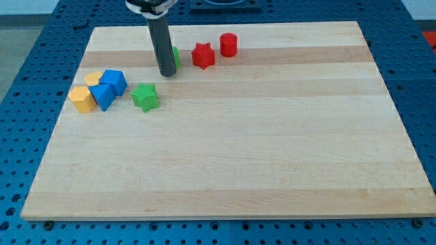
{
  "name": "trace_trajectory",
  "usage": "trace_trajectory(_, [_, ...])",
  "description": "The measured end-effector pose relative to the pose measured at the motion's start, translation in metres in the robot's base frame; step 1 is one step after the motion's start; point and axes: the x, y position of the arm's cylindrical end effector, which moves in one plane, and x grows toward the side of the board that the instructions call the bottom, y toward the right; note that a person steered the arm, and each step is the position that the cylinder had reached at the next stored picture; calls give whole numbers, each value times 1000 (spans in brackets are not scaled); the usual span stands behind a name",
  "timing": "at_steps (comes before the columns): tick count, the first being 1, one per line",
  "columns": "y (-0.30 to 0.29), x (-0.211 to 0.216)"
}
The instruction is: Slide the green circle towards top left
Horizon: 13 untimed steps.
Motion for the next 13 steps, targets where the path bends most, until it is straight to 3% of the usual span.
trace_trajectory(2, [24, 23])
trace_trajectory(5, [20, -34])
trace_trajectory(8, [-87, -82])
trace_trajectory(10, [-81, -36])
trace_trajectory(11, [-124, -28])
trace_trajectory(12, [-161, -42])
trace_trajectory(13, [-162, -49])
